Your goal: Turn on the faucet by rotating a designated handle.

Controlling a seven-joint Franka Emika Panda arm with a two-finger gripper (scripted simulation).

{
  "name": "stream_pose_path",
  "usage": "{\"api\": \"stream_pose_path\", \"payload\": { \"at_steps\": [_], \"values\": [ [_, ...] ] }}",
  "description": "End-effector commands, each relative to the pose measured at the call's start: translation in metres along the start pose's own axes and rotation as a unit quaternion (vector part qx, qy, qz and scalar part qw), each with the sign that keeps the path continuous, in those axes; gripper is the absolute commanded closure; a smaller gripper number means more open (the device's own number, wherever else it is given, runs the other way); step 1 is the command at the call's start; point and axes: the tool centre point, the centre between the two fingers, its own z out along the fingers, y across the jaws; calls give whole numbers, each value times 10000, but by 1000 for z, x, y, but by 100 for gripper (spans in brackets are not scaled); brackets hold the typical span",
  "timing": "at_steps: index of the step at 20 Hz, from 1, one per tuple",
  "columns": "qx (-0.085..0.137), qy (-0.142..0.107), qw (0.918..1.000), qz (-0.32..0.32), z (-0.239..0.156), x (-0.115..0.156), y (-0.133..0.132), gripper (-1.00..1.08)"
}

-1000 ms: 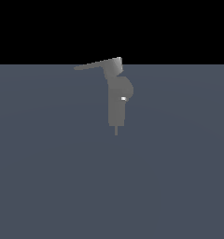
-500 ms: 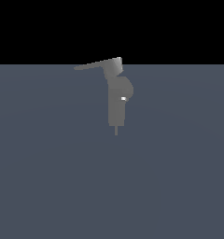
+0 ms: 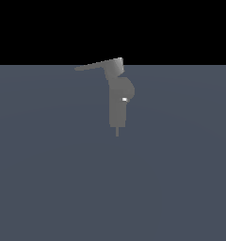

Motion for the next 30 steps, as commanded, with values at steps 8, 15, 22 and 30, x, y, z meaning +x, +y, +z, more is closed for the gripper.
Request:
{"api": "stream_pose_path", "payload": {
  "at_steps": [8,15,22,30],
  "values": [
    [-150,-87,9921,1245,37,36,-46,108],
    [-301,-61,9764,2137,70,59,-78,108],
    [-461,46,9531,2991,109,78,-108,108],
    [-600,215,9254,3736,149,93,-135,108]
  ]
}}
